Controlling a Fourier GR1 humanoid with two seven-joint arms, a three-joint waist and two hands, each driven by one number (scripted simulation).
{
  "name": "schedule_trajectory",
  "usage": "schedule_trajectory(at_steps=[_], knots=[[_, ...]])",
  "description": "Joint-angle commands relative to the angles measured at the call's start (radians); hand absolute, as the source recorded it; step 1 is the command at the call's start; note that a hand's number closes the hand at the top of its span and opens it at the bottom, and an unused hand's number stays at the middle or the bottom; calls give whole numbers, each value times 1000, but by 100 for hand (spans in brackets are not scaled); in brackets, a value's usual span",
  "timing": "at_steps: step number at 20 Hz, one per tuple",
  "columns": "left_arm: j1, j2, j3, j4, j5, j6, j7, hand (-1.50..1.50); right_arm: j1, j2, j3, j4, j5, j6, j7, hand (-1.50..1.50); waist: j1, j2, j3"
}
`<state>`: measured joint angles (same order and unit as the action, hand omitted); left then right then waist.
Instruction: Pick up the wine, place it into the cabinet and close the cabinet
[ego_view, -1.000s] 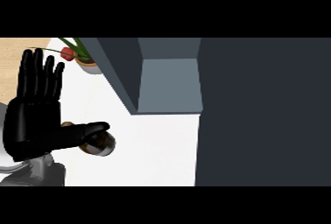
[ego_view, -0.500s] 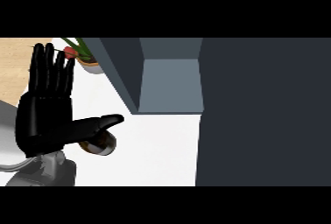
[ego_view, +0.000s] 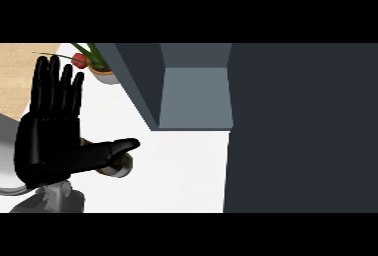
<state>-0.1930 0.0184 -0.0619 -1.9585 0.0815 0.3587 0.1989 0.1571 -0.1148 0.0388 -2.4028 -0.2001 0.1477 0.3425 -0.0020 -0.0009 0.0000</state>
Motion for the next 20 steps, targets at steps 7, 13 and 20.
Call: schedule_trajectory(at_steps=[7,13,20], knots=[[17,-18,-73,-49,-88,99,55,-150,56,28,-41,-23,-37,51,-36,-150,-2,0,0],[177,-18,-89,-75,-111,83,-10,-150,-6,9,-61,-38,-51,40,37,-150,1,0,0],[204,18,46,13,-11,-13,-107,-150,-4,66,5,-42,21,7,46,-150,0,0,0]])
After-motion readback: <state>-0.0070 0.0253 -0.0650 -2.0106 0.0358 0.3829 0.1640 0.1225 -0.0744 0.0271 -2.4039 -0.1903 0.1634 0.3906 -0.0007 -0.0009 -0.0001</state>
